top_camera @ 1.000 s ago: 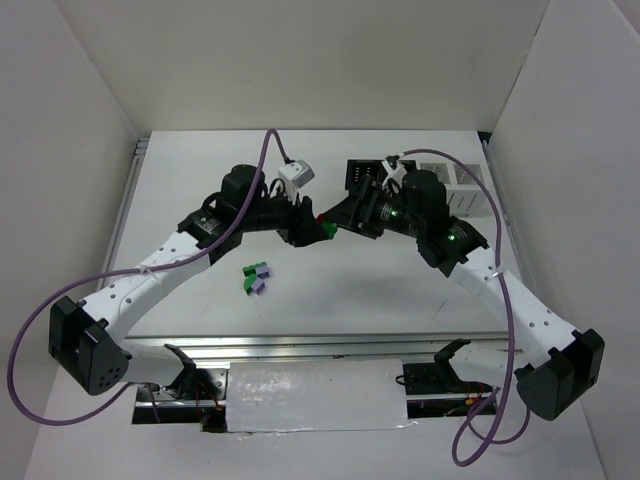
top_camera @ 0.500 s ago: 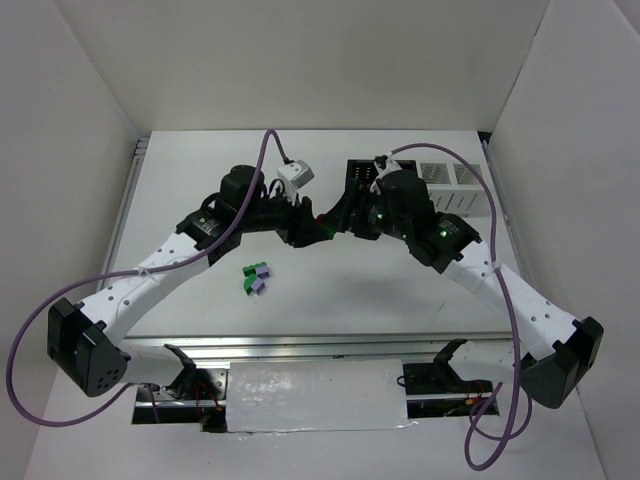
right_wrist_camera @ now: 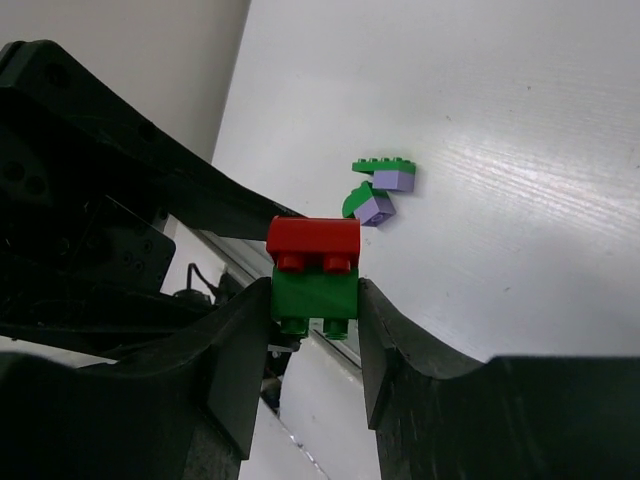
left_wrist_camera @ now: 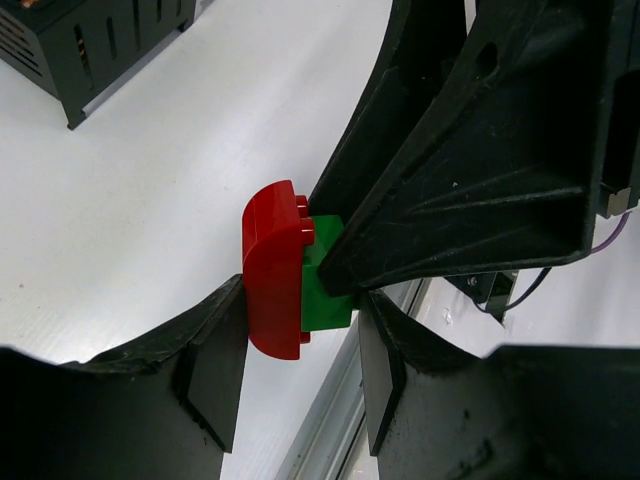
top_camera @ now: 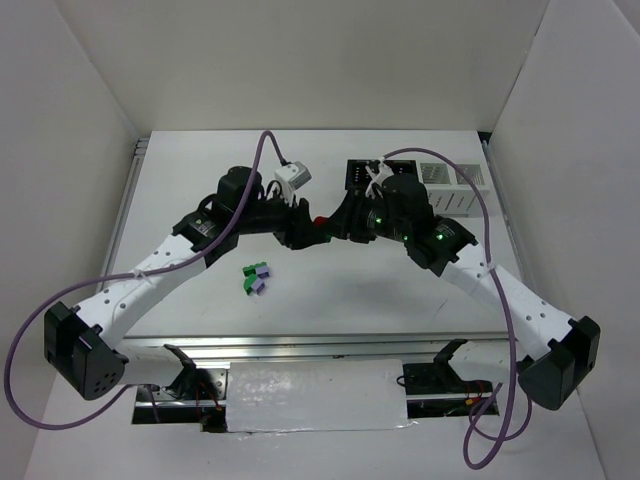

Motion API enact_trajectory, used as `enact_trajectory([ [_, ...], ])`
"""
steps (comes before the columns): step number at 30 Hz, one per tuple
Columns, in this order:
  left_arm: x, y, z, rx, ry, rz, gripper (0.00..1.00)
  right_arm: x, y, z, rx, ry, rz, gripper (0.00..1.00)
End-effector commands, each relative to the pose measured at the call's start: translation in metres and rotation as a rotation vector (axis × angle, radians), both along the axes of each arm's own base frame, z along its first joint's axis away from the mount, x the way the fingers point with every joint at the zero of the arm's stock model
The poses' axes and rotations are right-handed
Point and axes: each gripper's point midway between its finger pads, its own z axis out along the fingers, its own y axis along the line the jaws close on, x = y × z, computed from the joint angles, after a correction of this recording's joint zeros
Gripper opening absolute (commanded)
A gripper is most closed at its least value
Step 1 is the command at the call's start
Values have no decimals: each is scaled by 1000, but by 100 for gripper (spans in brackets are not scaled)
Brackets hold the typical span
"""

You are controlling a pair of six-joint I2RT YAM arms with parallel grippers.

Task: Sort the legos into containers by color

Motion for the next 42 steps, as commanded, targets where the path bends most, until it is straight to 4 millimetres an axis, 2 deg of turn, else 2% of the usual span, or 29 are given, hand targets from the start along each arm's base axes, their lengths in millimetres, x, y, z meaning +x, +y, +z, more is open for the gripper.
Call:
enact_trajectory([
  [1, -7, -10, 44, -125, -100, -52, 0, -17, 23, 22, 100, -33, 134, 45],
  [3, -9, -9, 47, -128, -107, -47, 0, -14, 22, 21, 78, -37, 127, 42],
  [7, -12, -7, 49, -135, -113, -46, 0, -11, 23, 16, 54, -32, 128, 44],
  [11, -13, -7, 52, -147, -117, -47, 0, -21, 34, 12, 109, -15, 214, 47],
  [13, -12, -6, 53, -148, -120, -39, 0, -23, 37, 12, 114, -4, 240, 41],
  [14, -12, -6, 55, -150, -124, -38, 4, -23, 38, 12, 114, -6, 245, 26],
  [15, -12, -6, 56, -151, -122, -38, 7, -24, 38, 12, 117, -9, 252, 16],
  [17, -12, -5, 57, -150, -126, -34, 12, -25, 38, 18, 138, -39, 267, 0],
  [19, -11, -5, 57, -148, -127, -30, 20, -29, 39, 28, 177, -78, 301, 0],
  [20, -11, -5, 57, -147, -124, -28, 28, -31, 38, 29, 185, -87, 306, 0],
  [22, -11, -5, 56, -148, -125, -26, 32, -30, 37, 32, 199, -101, 305, 0],
  [25, -11, -4, 56, -146, -128, -24, 24, -27, 35, 30, 187, -91, 291, 0],
  [26, -10, -4, 55, -144, -126, -21, 17, -25, 35, 29, 184, -90, 287, 0],
  [27, -10, -3, 55, -141, -129, -19, 17, -25, 33, 30, 184, -92, 281, 0],
  [31, -8, -1, 53, -128, -132, -2, 54, -24, 30, 36, 189, -106, 273, 0],
  [33, -7, 0, 52, -128, -130, 13, 66, -24, 30, 41, 200, -124, 280, 0],
  [34, -6, 0, 53, -131, -131, 15, 89, -25, 30, 43, 205, -127, 283, 0],
  [35, -6, 0, 52, -131, -130, 17, 100, -25, 31, 42, 204, -126, 285, 0],
  [40, -5, -1, 55, -135, -124, 18, 100, -15, 25, 33, 178, -112, 243, 0],
  [42, -6, -1, 56, -126, -118, 10, 99, -5, 15, 27, 171, -119, 206, 0],
])
